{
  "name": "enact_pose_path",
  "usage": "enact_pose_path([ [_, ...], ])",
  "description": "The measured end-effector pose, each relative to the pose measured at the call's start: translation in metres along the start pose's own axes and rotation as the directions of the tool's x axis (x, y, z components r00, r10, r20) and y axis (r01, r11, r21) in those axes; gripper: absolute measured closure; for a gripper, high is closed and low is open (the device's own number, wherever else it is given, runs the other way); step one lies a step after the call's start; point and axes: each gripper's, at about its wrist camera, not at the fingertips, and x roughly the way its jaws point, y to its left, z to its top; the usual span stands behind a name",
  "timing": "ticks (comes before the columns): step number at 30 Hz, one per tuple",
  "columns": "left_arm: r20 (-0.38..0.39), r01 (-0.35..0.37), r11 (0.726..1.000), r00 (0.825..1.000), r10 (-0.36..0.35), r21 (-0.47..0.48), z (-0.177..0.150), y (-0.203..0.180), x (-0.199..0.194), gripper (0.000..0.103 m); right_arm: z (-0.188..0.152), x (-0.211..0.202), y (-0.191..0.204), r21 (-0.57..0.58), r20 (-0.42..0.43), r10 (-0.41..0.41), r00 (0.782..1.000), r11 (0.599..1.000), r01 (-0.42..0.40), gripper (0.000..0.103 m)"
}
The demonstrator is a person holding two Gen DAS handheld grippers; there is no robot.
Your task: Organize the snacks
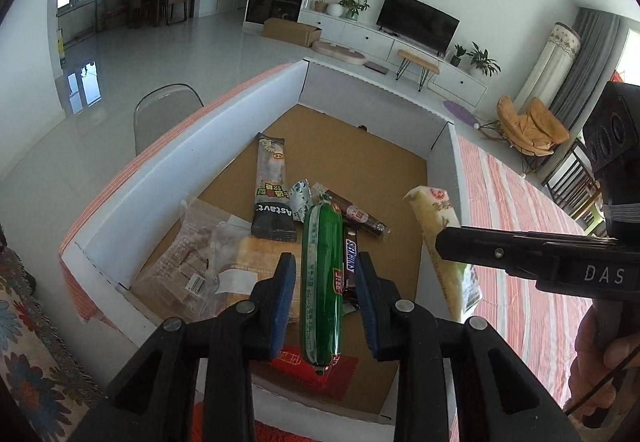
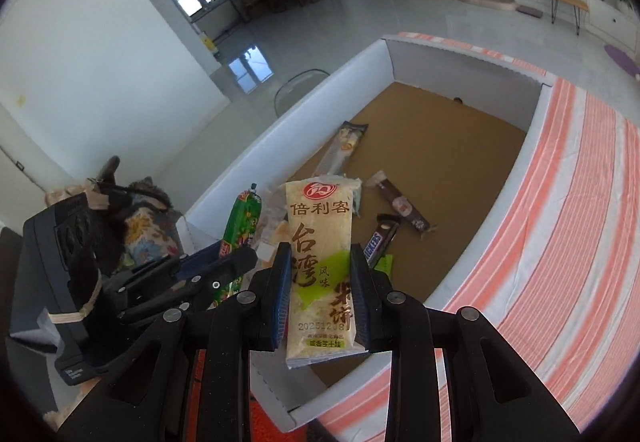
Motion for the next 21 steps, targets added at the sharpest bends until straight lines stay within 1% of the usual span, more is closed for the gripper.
enact_pose_path([
  [1,0.007,-0.013,1.000,1.000,0.013,0.002,-0.003,0.002,0.001,0.030,-0.004,0.013,-0.004,0.022,-0.044,0.000,0.999,1.000,0.001,0.060],
  [2,0.021,-0.027,1.000,0.999,0.027,0.004,-0.004,0.003,-0.002,0.019,-0.007,0.023,-0.007,0.040,-0.082,0.004,0.997,0.999,-0.001,0.046],
  [3,0.039,-0.041,0.999,0.998,0.040,0.011,-0.005,0.004,-0.004,0.008,-0.011,0.028,-0.009,0.049,-0.105,-0.003,0.995,0.999,0.008,0.045],
  [5,0.067,-0.063,0.998,0.996,0.061,0.027,-0.006,0.002,-0.011,0.007,-0.016,0.024,-0.011,0.047,-0.093,-0.039,0.995,0.998,0.043,0.045],
  [7,0.075,-0.079,0.996,0.994,0.077,0.035,-0.006,-0.001,-0.014,0.007,-0.015,0.012,-0.012,0.026,-0.049,-0.078,0.996,0.996,0.079,0.044],
  [8,0.079,-0.088,0.995,0.993,0.084,0.037,-0.005,-0.003,-0.016,0.007,-0.013,0.004,-0.010,0.008,-0.018,-0.103,0.995,0.995,0.103,0.038],
  [10,0.099,-0.112,0.993,0.989,0.107,0.044,-0.002,-0.011,-0.022,0.007,-0.010,-0.015,-0.003,-0.038,0.048,-0.154,0.987,0.987,0.156,0.035],
  [12,0.137,-0.133,0.989,0.983,0.124,0.057,0.001,-0.019,-0.030,0.007,-0.006,-0.029,0.004,-0.085,0.108,-0.197,0.975,0.975,0.206,0.033],
  [14,0.176,-0.173,0.982,0.972,0.158,0.076,0.001,-0.030,-0.042,0.007,-0.008,-0.045,0.012,-0.127,0.177,-0.227,0.958,0.960,0.251,0.025],
  [15,0.194,-0.197,0.977,0.965,0.178,0.086,0.002,-0.035,-0.048,0.006,-0.010,-0.052,0.016,-0.146,0.210,-0.240,0.948,0.951,0.273,0.025],
  [16,0.210,-0.227,0.969,0.956,0.204,0.093,0.003,-0.040,-0.052,0.003,-0.011,-0.058,0.020,-0.165,0.242,-0.254,0.936,0.940,0.297,0.025],
  [18,0.233,-0.285,0.953,0.938,0.255,0.104,0.004,-0.048,-0.058,0.000,-0.015,-0.068,0.026,-0.185,0.301,-0.273,0.914,0.923,0.337,0.025],
  [19,0.240,-0.296,0.949,0.934,0.265,0.105,0.004,-0.051,-0.062,0.000,-0.018,-0.072,0.028,-0.188,0.325,-0.274,0.905,0.919,0.345,0.024],
  [21,0.235,-0.291,0.953,0.935,0.264,0.087,0.004,-0.050,-0.064,0.000,-0.023,-0.080,0.030,-0.185,0.360,-0.267,0.894,0.918,0.349,0.021],
])
